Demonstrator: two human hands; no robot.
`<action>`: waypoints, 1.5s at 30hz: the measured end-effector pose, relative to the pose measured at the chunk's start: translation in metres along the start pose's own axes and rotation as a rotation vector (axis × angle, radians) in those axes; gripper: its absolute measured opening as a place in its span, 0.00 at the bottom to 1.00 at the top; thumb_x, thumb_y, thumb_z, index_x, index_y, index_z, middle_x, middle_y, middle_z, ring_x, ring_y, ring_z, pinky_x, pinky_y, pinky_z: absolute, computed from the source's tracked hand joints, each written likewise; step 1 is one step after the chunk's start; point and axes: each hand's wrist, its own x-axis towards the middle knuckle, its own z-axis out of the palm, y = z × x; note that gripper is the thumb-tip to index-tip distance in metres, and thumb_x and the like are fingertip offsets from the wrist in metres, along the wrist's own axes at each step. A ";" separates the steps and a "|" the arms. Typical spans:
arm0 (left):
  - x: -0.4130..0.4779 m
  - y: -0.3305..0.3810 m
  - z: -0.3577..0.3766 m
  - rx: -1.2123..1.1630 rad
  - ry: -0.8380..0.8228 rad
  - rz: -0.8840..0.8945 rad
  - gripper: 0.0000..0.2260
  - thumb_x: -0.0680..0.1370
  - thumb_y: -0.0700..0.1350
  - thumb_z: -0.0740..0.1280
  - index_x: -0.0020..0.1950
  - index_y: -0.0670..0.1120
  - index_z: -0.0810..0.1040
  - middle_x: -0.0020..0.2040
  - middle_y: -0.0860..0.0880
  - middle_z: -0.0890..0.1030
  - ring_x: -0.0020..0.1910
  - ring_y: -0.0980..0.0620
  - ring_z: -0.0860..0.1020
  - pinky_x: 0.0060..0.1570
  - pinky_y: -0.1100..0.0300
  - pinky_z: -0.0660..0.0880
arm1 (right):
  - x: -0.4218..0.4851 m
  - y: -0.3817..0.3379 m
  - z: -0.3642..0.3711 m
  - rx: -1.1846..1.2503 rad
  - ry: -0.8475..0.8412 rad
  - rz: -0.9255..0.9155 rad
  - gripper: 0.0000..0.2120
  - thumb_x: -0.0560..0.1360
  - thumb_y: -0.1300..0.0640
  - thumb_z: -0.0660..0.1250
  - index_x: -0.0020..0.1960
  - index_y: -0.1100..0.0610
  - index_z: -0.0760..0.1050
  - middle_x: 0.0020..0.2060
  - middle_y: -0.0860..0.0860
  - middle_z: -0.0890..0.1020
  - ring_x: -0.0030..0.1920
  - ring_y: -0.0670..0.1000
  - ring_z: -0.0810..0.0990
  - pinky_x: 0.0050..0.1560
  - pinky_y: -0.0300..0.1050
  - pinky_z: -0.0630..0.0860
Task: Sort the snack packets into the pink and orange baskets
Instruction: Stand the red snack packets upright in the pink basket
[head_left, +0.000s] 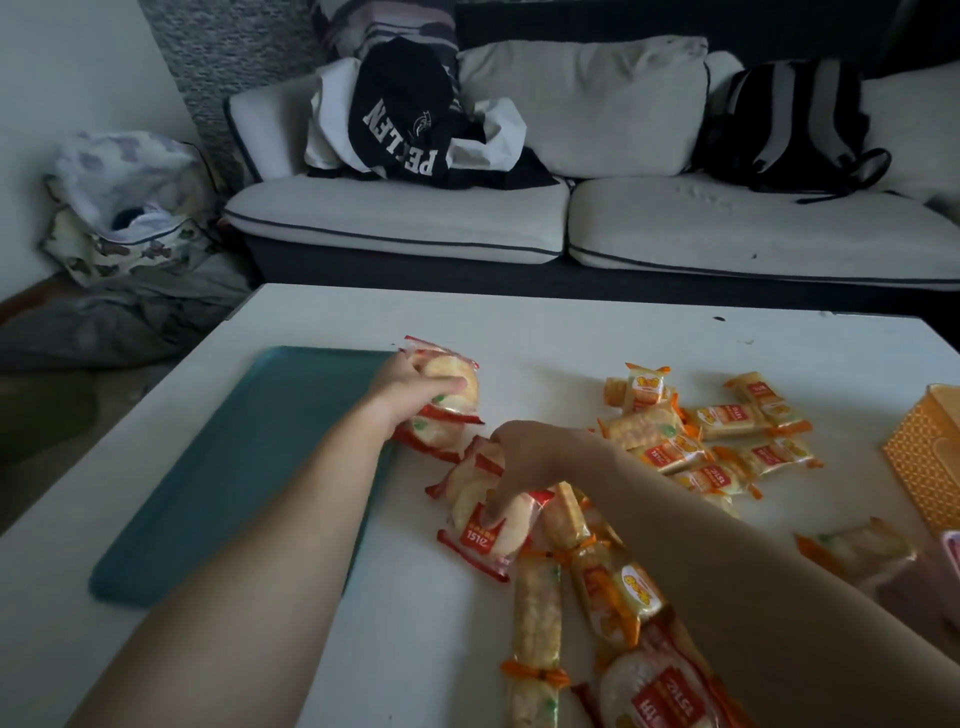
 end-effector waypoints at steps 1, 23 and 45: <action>-0.008 -0.002 -0.008 -0.103 0.054 -0.013 0.27 0.68 0.52 0.81 0.64 0.49 0.76 0.57 0.48 0.82 0.52 0.49 0.81 0.46 0.56 0.79 | -0.005 -0.004 0.001 -0.011 0.012 -0.005 0.42 0.63 0.41 0.82 0.70 0.57 0.71 0.63 0.51 0.78 0.60 0.55 0.77 0.61 0.50 0.76; -0.248 0.147 0.145 -0.546 -0.357 0.033 0.36 0.52 0.58 0.85 0.58 0.51 0.83 0.52 0.45 0.87 0.53 0.41 0.85 0.58 0.39 0.80 | -0.363 0.165 -0.012 1.034 0.925 0.193 0.14 0.72 0.61 0.77 0.55 0.55 0.76 0.48 0.57 0.85 0.45 0.56 0.87 0.49 0.54 0.84; -0.309 0.125 0.321 -0.074 -0.457 0.266 0.42 0.58 0.65 0.82 0.67 0.54 0.72 0.61 0.52 0.81 0.59 0.52 0.80 0.61 0.52 0.78 | -0.414 0.267 0.088 0.873 0.905 0.341 0.26 0.67 0.54 0.78 0.62 0.53 0.74 0.51 0.51 0.85 0.47 0.50 0.87 0.45 0.49 0.86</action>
